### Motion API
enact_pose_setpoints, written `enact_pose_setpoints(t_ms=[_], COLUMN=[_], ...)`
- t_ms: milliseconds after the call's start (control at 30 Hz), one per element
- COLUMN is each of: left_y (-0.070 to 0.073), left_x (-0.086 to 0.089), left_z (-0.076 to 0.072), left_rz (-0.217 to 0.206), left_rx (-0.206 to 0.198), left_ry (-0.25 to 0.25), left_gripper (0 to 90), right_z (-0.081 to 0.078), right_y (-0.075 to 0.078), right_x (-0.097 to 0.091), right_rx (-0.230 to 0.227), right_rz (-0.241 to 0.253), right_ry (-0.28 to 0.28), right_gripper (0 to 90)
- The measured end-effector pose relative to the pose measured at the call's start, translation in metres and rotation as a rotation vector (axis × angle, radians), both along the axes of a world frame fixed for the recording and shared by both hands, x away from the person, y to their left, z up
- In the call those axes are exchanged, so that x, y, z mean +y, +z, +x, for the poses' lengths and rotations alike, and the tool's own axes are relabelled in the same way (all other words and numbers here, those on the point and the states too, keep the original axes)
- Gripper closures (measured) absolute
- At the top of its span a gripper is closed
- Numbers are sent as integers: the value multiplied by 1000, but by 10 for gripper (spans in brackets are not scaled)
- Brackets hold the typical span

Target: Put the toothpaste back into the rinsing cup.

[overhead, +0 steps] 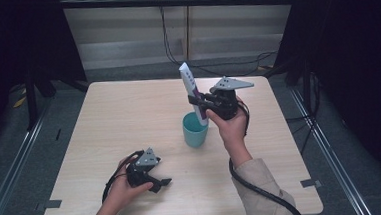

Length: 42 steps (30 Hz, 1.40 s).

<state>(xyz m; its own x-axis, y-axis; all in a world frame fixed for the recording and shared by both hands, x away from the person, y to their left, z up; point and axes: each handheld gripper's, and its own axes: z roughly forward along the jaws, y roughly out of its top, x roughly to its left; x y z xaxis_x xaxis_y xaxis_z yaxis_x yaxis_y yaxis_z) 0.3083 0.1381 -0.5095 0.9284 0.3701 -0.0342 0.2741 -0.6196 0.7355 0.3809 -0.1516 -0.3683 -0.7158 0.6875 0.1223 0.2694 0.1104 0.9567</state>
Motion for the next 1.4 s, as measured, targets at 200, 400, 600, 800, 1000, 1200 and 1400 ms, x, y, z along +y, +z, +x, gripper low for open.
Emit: enact_pose_setpoints(t_ms=[200, 400, 600, 800, 1000, 1200, 1400], left_y=[0, 0, 0, 0, 0, 0, 0], left_x=[0, 0, 0, 0, 0, 0, 0], left_z=[0, 0, 0, 0, 0, 0, -1], left_rz=[-1, -3, -3, 0, -1, -1, -3], left_rx=[-1, 0, 0, 2, 3, 3, 4], left_ry=[1, 2, 2, 1, 3, 3, 5], left_gripper=[145, 145, 145, 145, 145, 145, 146], right_z=[6, 11, 16, 20, 23, 24, 21], right_y=[-4, -9, -16, -22, -25, -32, -41], right_x=[1, 3, 3, 4, 3, 4, 9], right_rx=[-3, 2, -1, 1, 2, 13, 22], right_rz=[8, 18, 18, 12, 15, 26, 18], right_ry=[-18, -31, -50, -65, -75, -70, -57], right_gripper=[746, 746, 745, 744, 743, 743, 742])
